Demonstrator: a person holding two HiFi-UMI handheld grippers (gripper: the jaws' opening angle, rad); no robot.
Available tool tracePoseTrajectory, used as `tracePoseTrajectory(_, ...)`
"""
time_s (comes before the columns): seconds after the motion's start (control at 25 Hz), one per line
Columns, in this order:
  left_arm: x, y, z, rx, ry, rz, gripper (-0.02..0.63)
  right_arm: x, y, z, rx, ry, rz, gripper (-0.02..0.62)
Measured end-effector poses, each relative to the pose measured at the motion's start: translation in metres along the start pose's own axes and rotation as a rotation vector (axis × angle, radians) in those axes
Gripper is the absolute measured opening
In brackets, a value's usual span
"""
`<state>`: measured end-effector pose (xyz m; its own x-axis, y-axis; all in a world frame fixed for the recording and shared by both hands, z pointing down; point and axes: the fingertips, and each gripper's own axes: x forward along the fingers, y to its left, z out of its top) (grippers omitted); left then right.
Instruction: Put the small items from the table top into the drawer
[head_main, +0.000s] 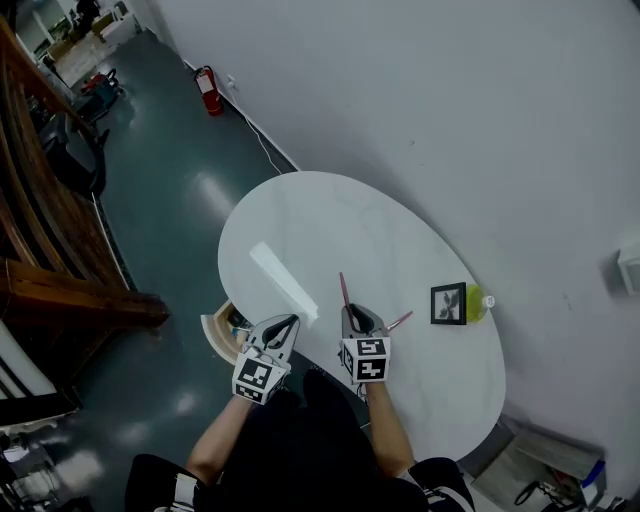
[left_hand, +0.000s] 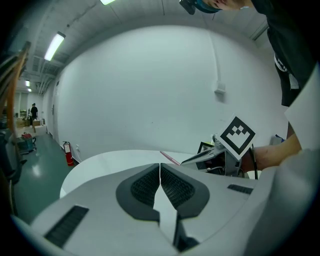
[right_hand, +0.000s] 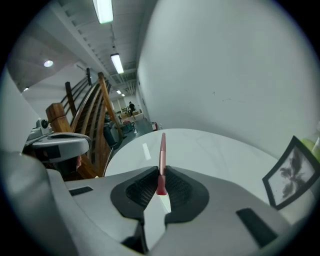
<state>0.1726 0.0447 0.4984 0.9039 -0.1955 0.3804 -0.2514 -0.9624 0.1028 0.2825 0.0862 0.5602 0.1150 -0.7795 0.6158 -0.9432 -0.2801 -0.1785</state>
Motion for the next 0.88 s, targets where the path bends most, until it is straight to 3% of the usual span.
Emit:
tracePoseTrajectory(0.28, -0.051, 0.028, 0.004, -0.017, -0.043, 0.102, 0.021, 0.002, 0.063, 0.016, -0.069, -0.023, 0.094, 0.064)
tracePoseTrajectory(0.88, -0.155, 0.105, -0.028, -0.114, -0.075, 0.360, 0.021, 0.035, 0.211, 0.022, -0.259, 0.013, 0.340, 0.064)
